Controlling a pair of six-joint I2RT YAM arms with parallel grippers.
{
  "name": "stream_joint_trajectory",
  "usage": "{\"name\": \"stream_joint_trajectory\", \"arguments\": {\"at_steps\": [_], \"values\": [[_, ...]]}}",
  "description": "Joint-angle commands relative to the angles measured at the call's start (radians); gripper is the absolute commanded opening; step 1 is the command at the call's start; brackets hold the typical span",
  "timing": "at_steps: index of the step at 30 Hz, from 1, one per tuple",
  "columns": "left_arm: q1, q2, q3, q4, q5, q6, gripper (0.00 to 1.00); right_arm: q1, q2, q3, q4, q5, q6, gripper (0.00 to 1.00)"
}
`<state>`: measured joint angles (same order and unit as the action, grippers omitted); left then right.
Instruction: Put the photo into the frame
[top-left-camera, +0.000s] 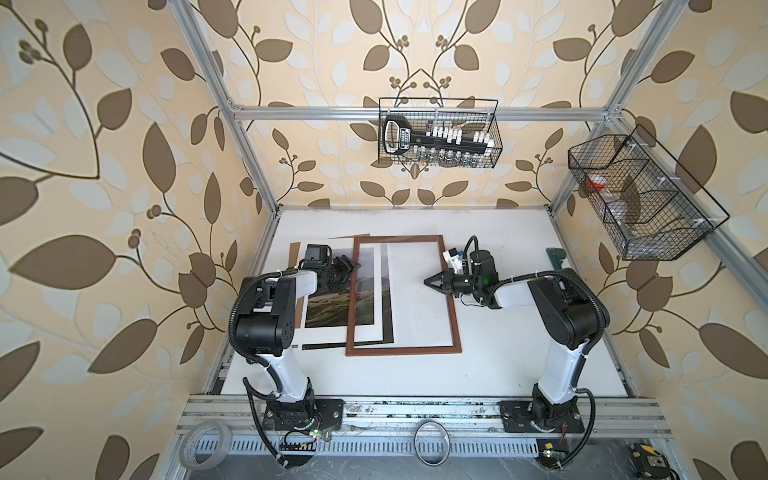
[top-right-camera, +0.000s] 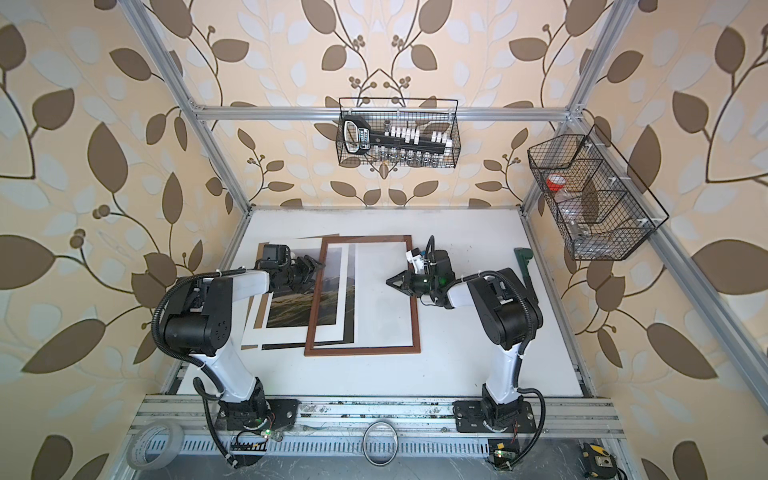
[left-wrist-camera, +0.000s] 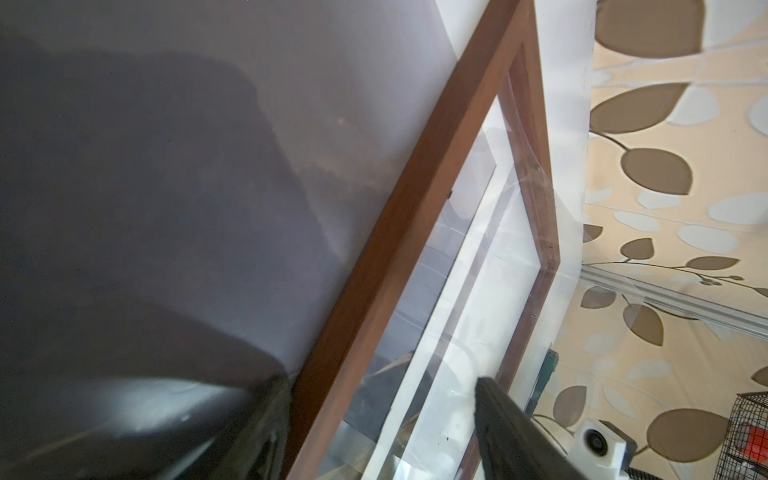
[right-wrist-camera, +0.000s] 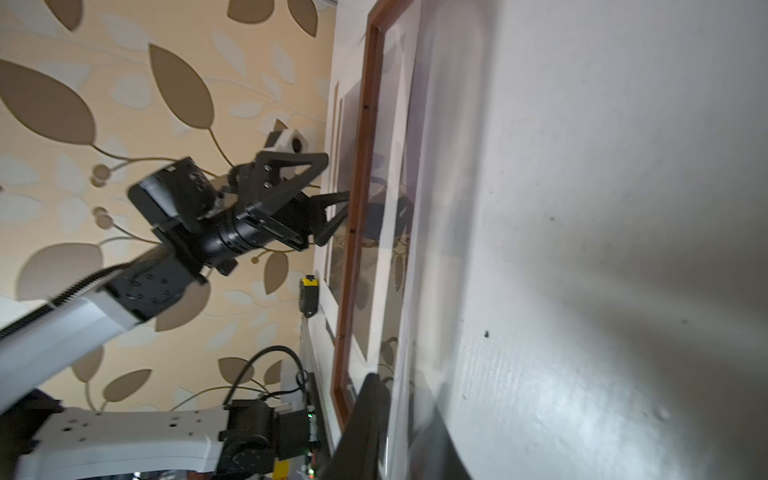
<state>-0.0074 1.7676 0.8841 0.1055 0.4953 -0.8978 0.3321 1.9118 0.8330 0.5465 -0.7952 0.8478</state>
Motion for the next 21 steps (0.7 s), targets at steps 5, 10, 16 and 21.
{"name": "stream_joint_trajectory", "arguments": {"at_steps": [5, 10, 16, 21], "values": [[-0.009, 0.022, 0.001, -0.033, 0.005, 0.002, 0.72, 0.033, -0.051, 0.08, -0.313, 0.138, -0.13, 0.32], [-0.009, 0.014, 0.0, -0.033, 0.009, 0.002, 0.72, 0.035, -0.073, 0.114, -0.472, 0.219, -0.171, 0.45], [-0.008, -0.01, 0.007, -0.042, 0.007, 0.002, 0.73, 0.051, -0.124, 0.191, -0.728, 0.369, -0.275, 0.64], [-0.006, -0.032, 0.013, -0.055, 0.003, 0.002, 0.73, 0.062, -0.145, 0.254, -0.873, 0.46, -0.332, 0.67]]}}
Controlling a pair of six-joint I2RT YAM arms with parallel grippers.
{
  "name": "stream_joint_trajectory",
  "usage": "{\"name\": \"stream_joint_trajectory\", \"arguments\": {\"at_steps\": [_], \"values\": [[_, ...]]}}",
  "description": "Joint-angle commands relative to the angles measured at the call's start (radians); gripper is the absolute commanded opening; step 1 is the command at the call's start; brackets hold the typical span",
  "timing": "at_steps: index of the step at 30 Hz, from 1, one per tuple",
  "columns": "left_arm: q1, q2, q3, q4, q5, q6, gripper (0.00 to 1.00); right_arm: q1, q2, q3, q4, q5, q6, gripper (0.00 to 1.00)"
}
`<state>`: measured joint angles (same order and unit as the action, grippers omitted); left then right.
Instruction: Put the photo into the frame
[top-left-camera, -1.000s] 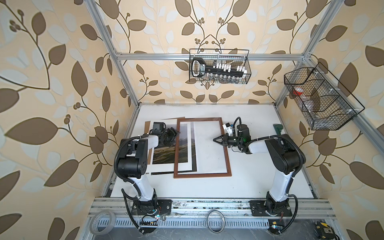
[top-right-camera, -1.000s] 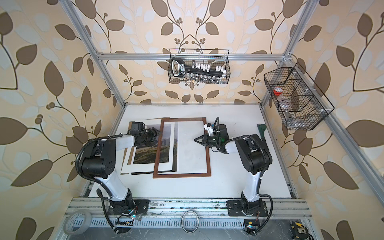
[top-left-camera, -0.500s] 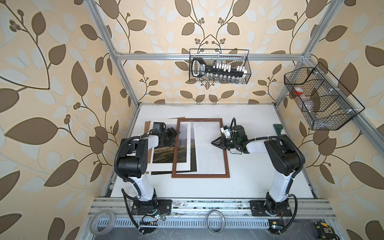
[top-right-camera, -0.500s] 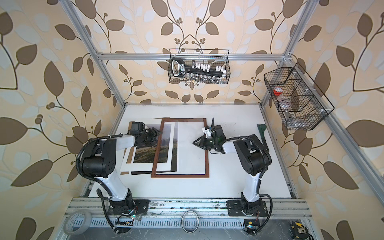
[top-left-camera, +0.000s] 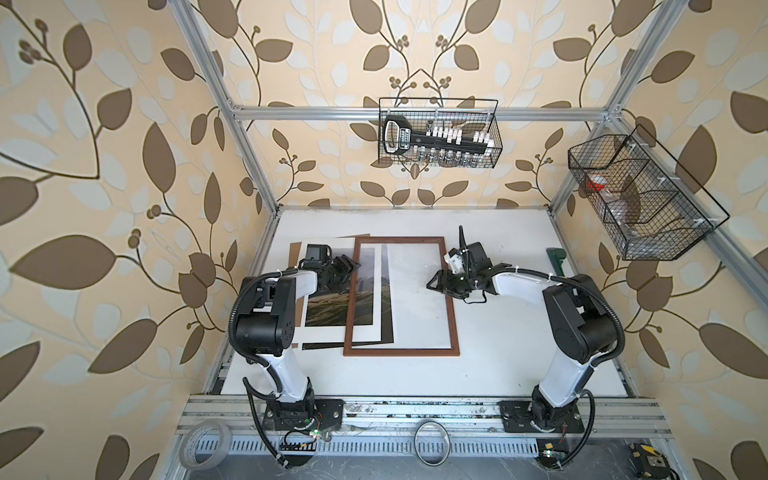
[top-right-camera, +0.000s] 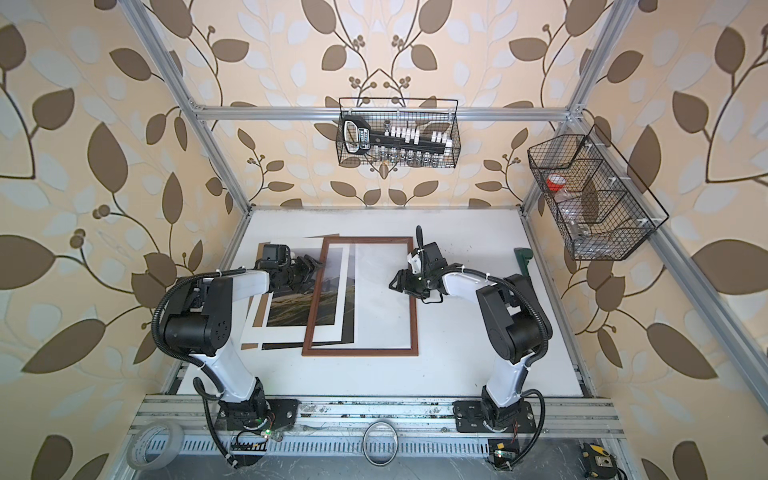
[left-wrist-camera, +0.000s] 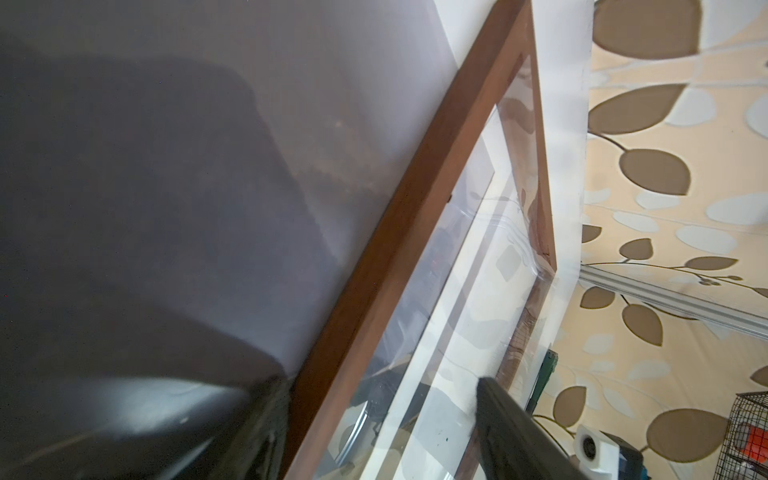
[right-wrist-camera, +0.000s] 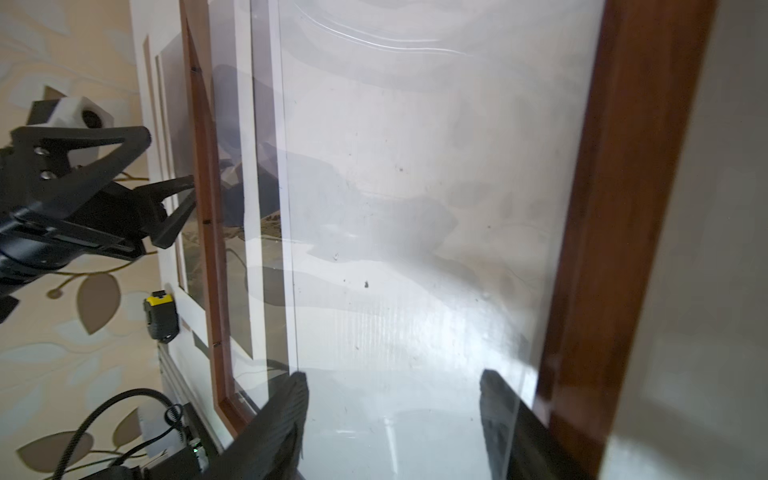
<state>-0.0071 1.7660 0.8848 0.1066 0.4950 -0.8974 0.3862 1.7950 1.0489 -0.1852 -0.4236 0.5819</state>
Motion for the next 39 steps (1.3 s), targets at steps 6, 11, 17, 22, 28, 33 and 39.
{"name": "stream_joint_trajectory", "arguments": {"at_steps": [6, 11, 17, 22, 28, 33, 39], "values": [[0.002, -0.052, 0.016, -0.073, 0.003, 0.007, 0.73, 0.01, -0.023, 0.098, -0.225, 0.136, -0.105, 0.69], [0.011, -0.066, 0.028, -0.111, -0.005, 0.034, 0.74, 0.009, -0.009, 0.104, -0.211, 0.107, -0.108, 0.69], [0.023, -0.08, 0.071, -0.229, -0.036, 0.086, 0.74, -0.012, -0.039, 0.108, -0.215, 0.15, -0.102, 0.67], [0.02, -0.08, 0.201, -0.477, -0.151, 0.227, 0.74, -0.029, -0.081, 0.123, -0.273, 0.374, -0.15, 0.65], [-0.022, -0.048, 0.231, -0.534, -0.26, 0.263, 0.72, -0.007, -0.008, 0.168, -0.26, 0.461, -0.151, 0.57], [-0.087, -0.012, 0.267, -0.585, -0.337, 0.287, 0.72, 0.066, 0.069, 0.253, -0.289, 0.585, -0.169, 0.61], [-0.102, 0.012, 0.277, -0.612, -0.379, 0.296, 0.72, 0.077, 0.113, 0.273, -0.28, 0.618, -0.171, 0.61]]}}
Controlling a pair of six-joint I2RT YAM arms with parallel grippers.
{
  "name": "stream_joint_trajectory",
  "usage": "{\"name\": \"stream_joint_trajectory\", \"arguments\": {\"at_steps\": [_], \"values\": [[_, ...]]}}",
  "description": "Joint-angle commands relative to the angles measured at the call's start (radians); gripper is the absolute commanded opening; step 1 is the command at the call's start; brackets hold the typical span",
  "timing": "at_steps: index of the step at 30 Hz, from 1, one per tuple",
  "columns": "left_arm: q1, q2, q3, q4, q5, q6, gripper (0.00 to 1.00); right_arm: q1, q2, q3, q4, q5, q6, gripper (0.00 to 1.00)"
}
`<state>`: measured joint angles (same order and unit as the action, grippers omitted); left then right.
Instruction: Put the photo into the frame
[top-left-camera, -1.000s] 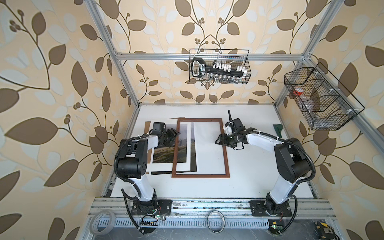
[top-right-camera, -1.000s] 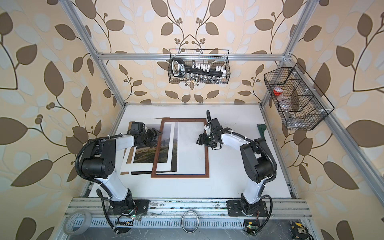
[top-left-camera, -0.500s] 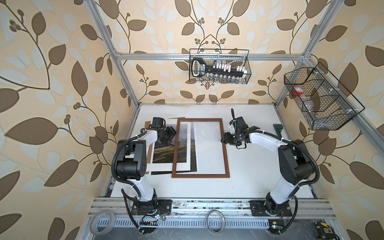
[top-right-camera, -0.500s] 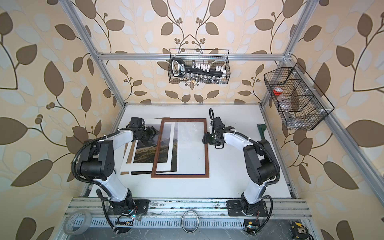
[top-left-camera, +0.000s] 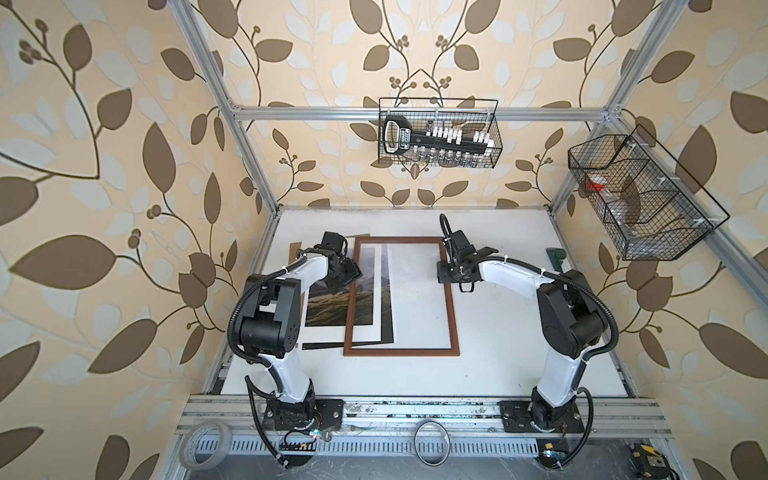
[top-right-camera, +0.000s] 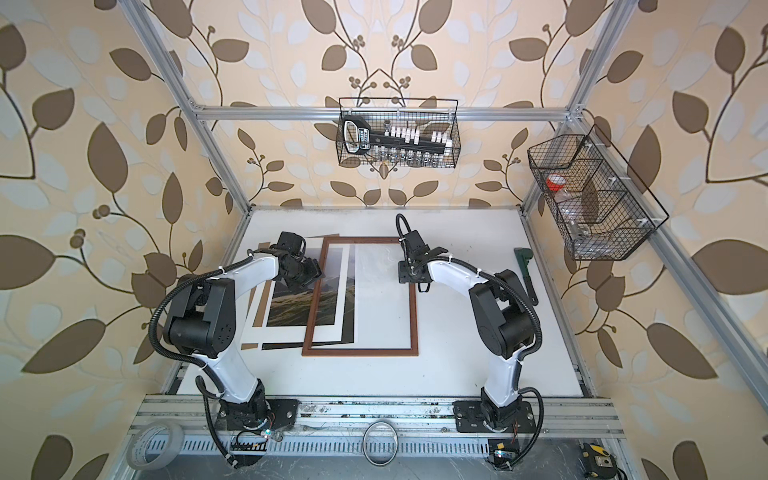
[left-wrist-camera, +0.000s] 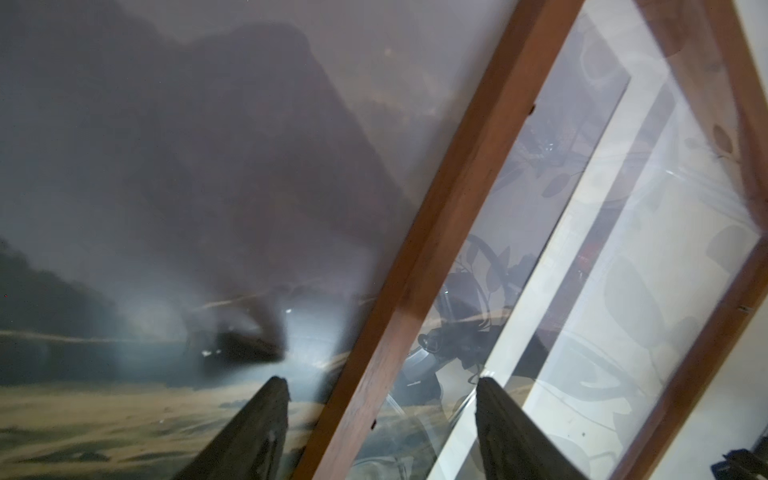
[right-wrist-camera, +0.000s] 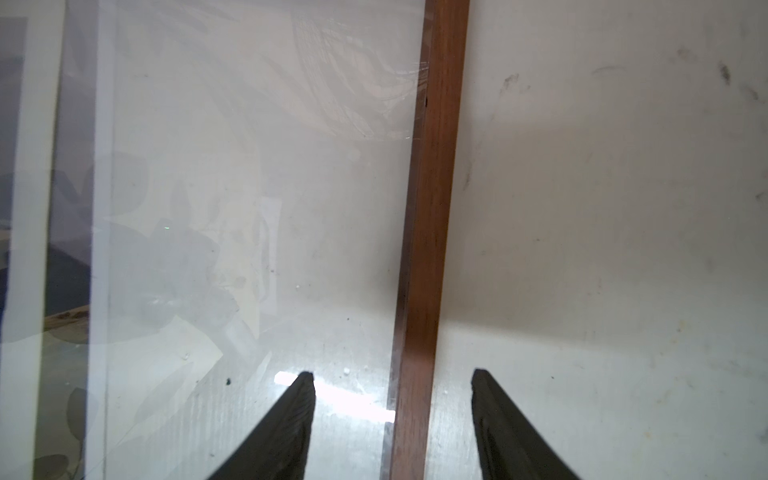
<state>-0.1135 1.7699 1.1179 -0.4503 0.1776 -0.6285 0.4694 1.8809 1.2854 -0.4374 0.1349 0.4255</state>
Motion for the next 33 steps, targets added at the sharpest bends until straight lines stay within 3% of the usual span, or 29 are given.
{"name": "stream_joint_trajectory", "arguments": {"at_steps": [1, 7, 11, 14, 17, 26, 33], "values": [[0.005, 0.008, 0.051, -0.063, -0.069, 0.029, 0.72, -0.007, 0.026, 0.036, -0.025, 0.06, -0.016, 0.61], [-0.034, 0.021, 0.193, -0.132, -0.207, 0.082, 0.75, -0.021, 0.045, 0.121, 0.002, 0.052, -0.01, 0.62], [-0.046, 0.069, 0.313, -0.04, -0.076, 0.057, 0.71, 0.001, 0.106, 0.246, 0.047, 0.007, 0.022, 0.58], [-0.064, 0.139, 0.381, 0.037, 0.076, 0.024, 0.66, 0.001, 0.125, 0.269, 0.09, -0.02, 0.051, 0.51], [-0.079, 0.212, 0.411, 0.122, 0.143, -0.003, 0.6, -0.007, 0.123, 0.256, 0.099, -0.01, 0.058, 0.49], [-0.115, 0.364, 0.543, 0.196, 0.164, 0.004, 0.53, -0.062, 0.041, 0.084, 0.158, -0.05, 0.066, 0.47], [-0.138, 0.43, 0.58, 0.21, 0.135, 0.001, 0.53, -0.081, 0.04, 0.042, 0.177, -0.076, 0.069, 0.47]]}}
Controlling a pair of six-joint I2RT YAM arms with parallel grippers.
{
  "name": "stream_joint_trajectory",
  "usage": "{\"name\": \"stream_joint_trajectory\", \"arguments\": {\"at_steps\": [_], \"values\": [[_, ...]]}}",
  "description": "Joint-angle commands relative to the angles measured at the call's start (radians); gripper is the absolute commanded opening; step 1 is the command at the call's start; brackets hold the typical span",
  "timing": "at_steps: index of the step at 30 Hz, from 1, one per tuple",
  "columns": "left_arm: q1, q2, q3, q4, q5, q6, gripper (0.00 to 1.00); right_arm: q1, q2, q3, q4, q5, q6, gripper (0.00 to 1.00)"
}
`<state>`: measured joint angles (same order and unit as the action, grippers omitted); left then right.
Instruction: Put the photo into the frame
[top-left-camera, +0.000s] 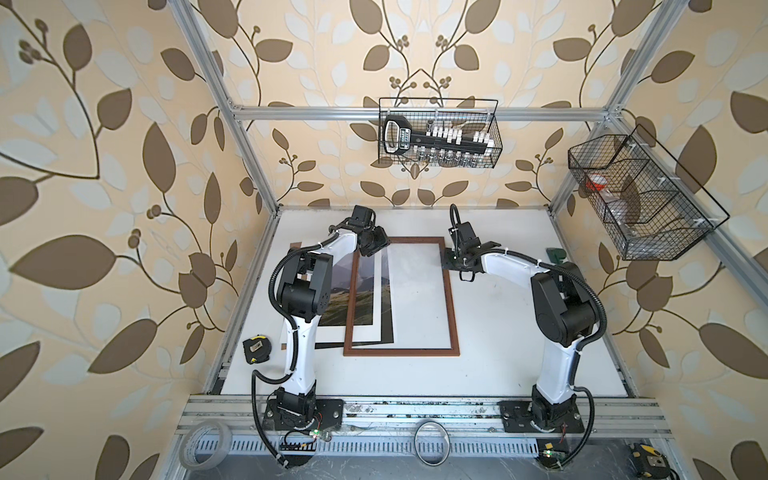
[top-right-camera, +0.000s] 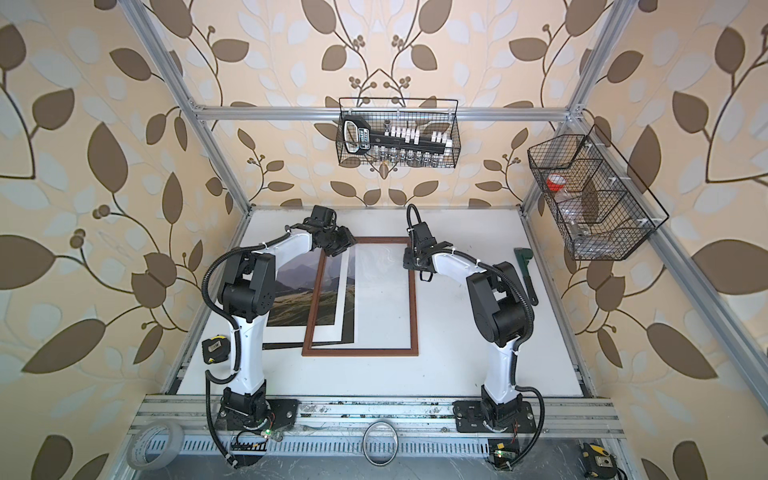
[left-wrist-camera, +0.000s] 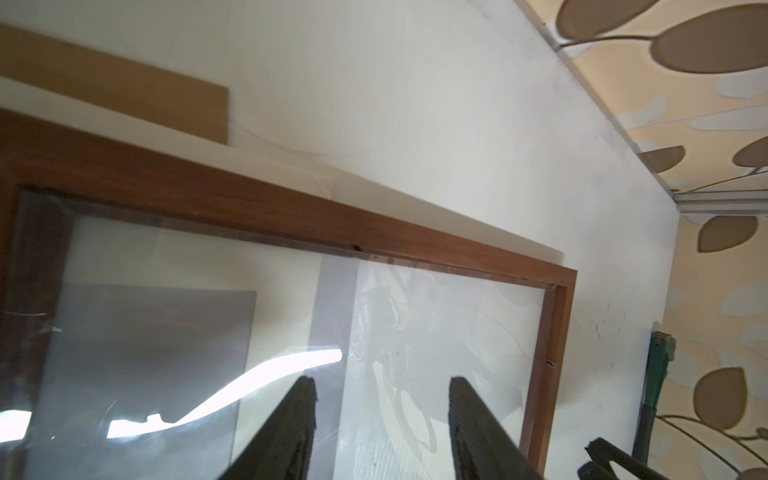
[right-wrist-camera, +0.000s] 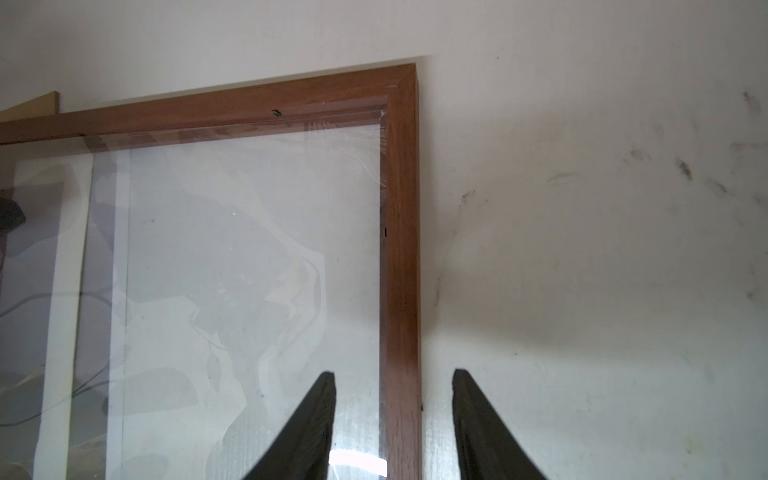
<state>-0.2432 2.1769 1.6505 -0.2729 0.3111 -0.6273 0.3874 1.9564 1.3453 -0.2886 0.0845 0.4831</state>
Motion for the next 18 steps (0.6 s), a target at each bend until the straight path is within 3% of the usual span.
{"name": "stream_joint_trajectory", "arguments": {"at_steps": [1, 11, 18], "values": [[-0.008, 0.034, 0.058, 0.026, -0.001, 0.001, 0.53, 0.001, -0.033, -0.018, 0.028, -0.029, 0.011, 0.46], [-0.023, 0.095, 0.061, -0.08, -0.157, 0.085, 0.53, -0.006, -0.03, -0.031, 0.046, -0.049, 0.017, 0.46], [-0.051, 0.042, 0.03, -0.072, -0.215, 0.12, 0.56, -0.005, -0.027, -0.043, 0.057, -0.065, 0.02, 0.45]]}}
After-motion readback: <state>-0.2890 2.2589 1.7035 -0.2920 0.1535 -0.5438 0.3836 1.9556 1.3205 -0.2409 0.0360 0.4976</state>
